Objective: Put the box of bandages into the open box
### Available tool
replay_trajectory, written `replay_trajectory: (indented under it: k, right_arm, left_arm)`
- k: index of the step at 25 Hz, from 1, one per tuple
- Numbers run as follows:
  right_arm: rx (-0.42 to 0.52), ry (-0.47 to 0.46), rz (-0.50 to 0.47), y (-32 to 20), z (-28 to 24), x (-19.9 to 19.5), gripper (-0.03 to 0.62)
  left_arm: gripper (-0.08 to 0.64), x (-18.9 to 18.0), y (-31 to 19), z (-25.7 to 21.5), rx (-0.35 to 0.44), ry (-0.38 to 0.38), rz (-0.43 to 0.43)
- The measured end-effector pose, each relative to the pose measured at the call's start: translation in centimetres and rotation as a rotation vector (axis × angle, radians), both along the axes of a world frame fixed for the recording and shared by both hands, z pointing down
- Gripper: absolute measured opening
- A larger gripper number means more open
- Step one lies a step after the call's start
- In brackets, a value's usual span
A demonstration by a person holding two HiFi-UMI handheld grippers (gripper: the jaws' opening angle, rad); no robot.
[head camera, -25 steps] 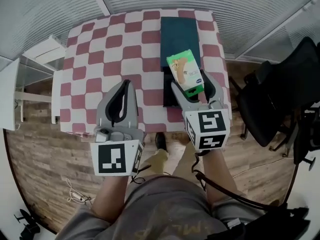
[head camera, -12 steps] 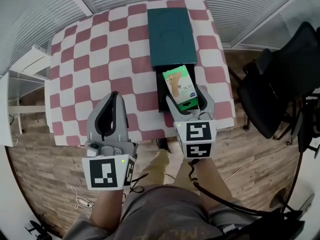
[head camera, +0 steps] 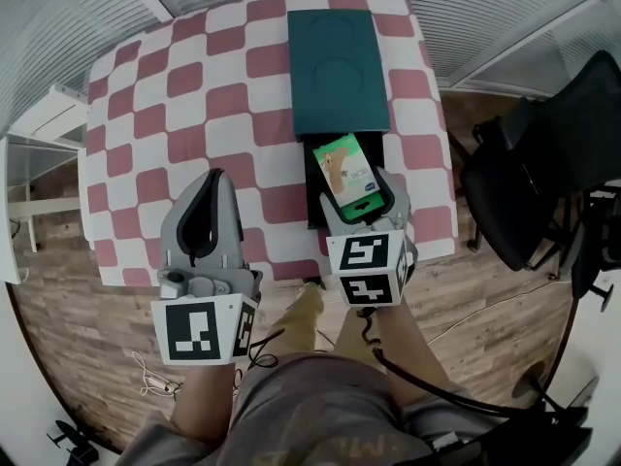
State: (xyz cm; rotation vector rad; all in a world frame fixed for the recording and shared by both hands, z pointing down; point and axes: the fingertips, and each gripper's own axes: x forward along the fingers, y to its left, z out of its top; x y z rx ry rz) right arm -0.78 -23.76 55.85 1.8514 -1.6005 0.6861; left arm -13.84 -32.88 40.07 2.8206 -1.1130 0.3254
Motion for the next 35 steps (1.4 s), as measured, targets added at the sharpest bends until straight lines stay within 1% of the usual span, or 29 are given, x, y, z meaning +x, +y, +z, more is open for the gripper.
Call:
replay_trajectory:
  k: [3,5,8,11,14,16,18,19,20,21,23,24,25,26,27,29,31,35]
  right_arm:
    - [-0.017,-0.003,-0.046,-0.6,0.2,0.0,0.397]
    - [-0.001,-0.026,-0.065,-1.0,0.1,-0.1,0.436]
    - [0.027,-0.046,-0.084,-1.5,0.0,-0.3,0.460]
    - [0.068,-0.062,-0.083,-1.5,-0.6,-0.1,0.460]
    - [0.123,-0.055,-0.079,-1.5,-2.3,0.6,0.448]
    - [0.165,-0.049,-0.082,-1.8,-4.1,1.2,0.440]
    - [0.237,-0.046,-0.083,-2.2,-6.8,1.8,0.428]
    - [0.286,-0.045,-0.082,-2.3,-8.5,2.2,0.398]
    - [0.339,-0.046,-0.079,-2.3,-10.4,2.6,0.353]
    - [0.391,-0.049,-0.077,-2.3,-12.4,2.9,0.337]
    - [0.495,-0.056,-0.086,-2.3,-16.5,3.0,0.268]
    - [0.549,-0.053,-0.101,-2.3,-18.6,2.9,0.250]
    - [0.609,-0.044,-0.124,-2.5,-20.7,2.7,0.207]
    - [0.672,-0.030,-0.151,-2.7,-22.8,2.4,0.136]
    - [0.728,-0.014,-0.174,-2.9,-24.7,2.0,0.095]
    - [0.789,0.018,-0.190,-2.7,-27.2,1.4,0.055]
    - [0.810,0.036,-0.182,-2.3,-28.7,0.9,0.028]
    - [0.851,0.060,-0.177,-1.8,-30.9,0.1,0.026]
  left_arm:
    - [0.000,0.4,-0.5,0.4,-0.011,0.002,-0.002]
    - [0.000,0.7,-0.6,0.7,-0.020,0.003,-0.001]
    - [0.000,1.1,-0.7,1.2,-0.031,0.003,0.000]
    - [0.000,1.4,-0.5,1.2,-0.030,0.008,0.004]
    - [0.000,1.9,-0.2,0.3,-0.017,0.018,0.007]
    - [0.000,2.2,0.1,-0.9,0.004,0.032,0.008]
    - [0.000,2.6,0.3,-2.8,0.042,0.052,0.005]
    - [0.000,2.8,0.5,-3.9,0.067,0.062,0.002]
    - [0.000,2.9,0.7,-5.0,0.095,0.068,-0.001]
    - [0.000,3.0,0.9,-6.2,0.122,0.072,-0.003]
    - [0.000,3.1,1.4,-8.5,0.166,0.080,-0.006]
    - [0.000,3.1,1.6,-9.7,0.185,0.087,-0.010]
    - [0.000,3.1,1.6,-10.8,0.206,0.096,-0.015]
    - [0.000,3.2,1.6,-12.0,0.232,0.106,-0.020]
    - [0.000,3.2,1.7,-13.2,0.264,0.116,-0.021]
    - [0.000,3.1,2.2,-15.2,0.327,0.133,-0.018]
    - [0.000,2.6,2.8,-16.6,0.361,0.149,-0.021]
    - [0.000,1.3,3.3,-18.2,0.390,0.165,-0.030]
